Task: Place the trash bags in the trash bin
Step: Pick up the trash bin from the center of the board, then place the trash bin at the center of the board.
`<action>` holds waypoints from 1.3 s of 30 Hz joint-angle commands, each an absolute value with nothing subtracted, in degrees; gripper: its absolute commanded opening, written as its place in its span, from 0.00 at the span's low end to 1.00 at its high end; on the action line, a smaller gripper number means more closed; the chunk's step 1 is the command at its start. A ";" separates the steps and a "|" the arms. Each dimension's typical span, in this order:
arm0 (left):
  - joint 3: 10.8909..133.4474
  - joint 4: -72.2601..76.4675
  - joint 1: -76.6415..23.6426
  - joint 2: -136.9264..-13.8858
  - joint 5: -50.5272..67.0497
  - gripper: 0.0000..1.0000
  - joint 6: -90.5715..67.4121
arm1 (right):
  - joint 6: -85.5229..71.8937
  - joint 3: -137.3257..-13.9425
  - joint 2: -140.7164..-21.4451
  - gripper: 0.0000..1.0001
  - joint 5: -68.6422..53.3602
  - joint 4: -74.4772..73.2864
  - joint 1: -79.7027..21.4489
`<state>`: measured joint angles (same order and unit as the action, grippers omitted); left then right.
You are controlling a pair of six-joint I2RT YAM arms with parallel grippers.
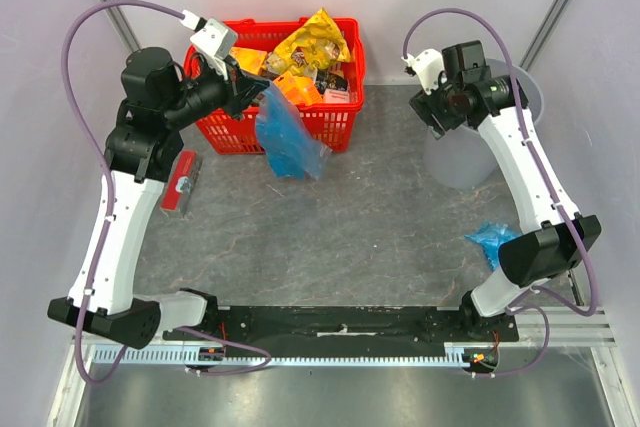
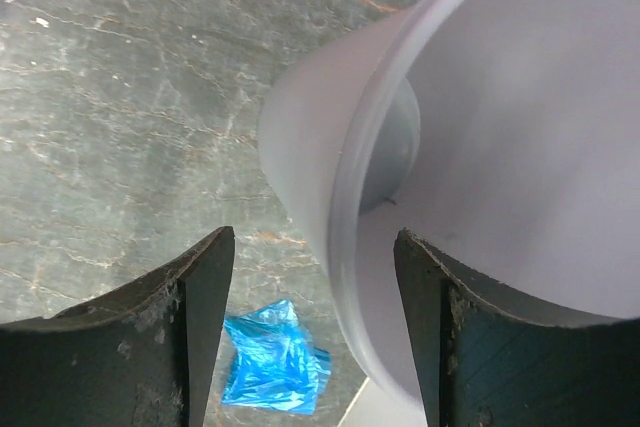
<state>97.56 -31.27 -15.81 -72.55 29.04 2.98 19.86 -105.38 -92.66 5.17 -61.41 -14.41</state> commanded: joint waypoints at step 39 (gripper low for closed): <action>113.71 -43.68 -10.91 -73.65 13.45 0.02 14.06 | 29.62 -97.39 -78.92 0.00 -10.64 -70.93 -43.48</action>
